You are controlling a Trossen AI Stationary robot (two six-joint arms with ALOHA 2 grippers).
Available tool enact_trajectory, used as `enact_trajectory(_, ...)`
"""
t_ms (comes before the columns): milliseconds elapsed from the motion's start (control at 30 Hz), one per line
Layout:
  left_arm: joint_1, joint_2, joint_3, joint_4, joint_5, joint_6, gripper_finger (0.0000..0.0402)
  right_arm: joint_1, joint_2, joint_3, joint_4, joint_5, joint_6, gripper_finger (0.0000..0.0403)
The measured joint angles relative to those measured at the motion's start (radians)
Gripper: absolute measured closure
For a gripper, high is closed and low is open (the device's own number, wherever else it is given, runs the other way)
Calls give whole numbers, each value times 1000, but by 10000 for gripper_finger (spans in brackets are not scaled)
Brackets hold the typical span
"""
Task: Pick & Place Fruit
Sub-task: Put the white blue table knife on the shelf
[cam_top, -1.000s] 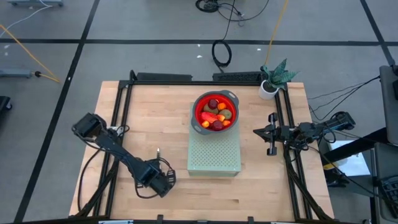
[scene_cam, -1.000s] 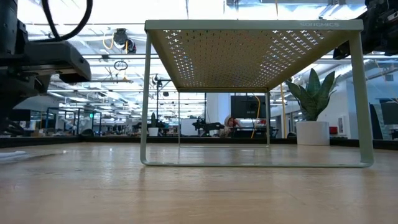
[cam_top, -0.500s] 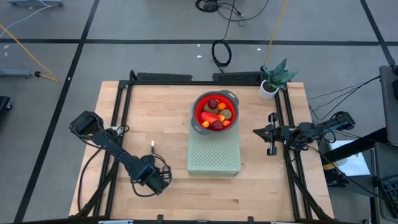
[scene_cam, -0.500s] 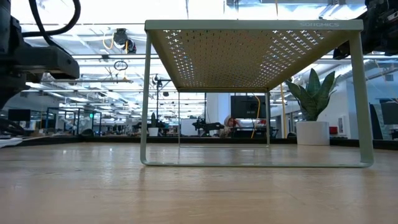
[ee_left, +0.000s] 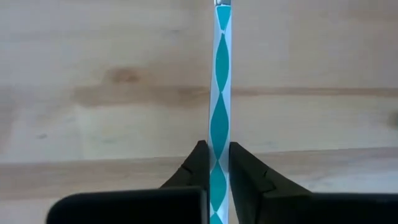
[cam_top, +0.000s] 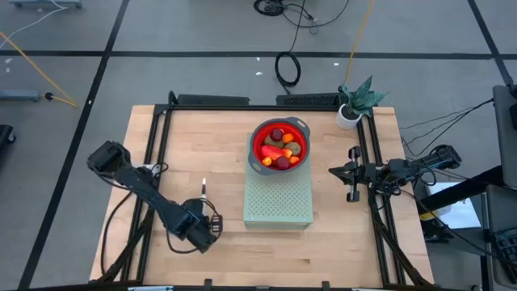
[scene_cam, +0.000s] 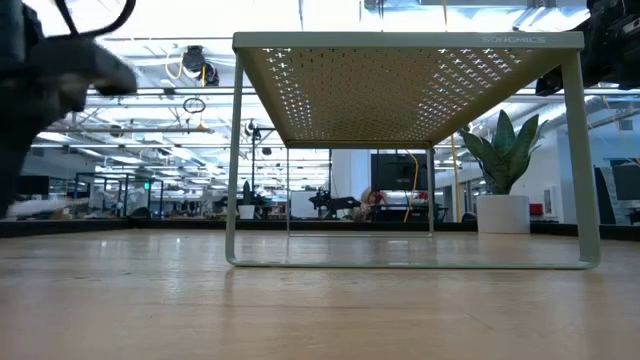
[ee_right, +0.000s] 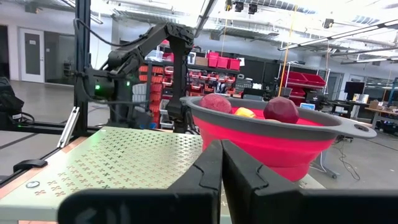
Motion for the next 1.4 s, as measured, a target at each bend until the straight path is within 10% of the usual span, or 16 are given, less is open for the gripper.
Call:
enact_trajectory(833,-141,-424,2,-21,-822,230,374,0,0,0,0,0,0,403)
enact_trajectory(1133,-131,-476,2,241,-916,729,390,0,0,0,0,0,0,403)
enact_trajectory(1400,-69,-479,2,528,-803,1233,374,0,0,0,0,0,0,403)
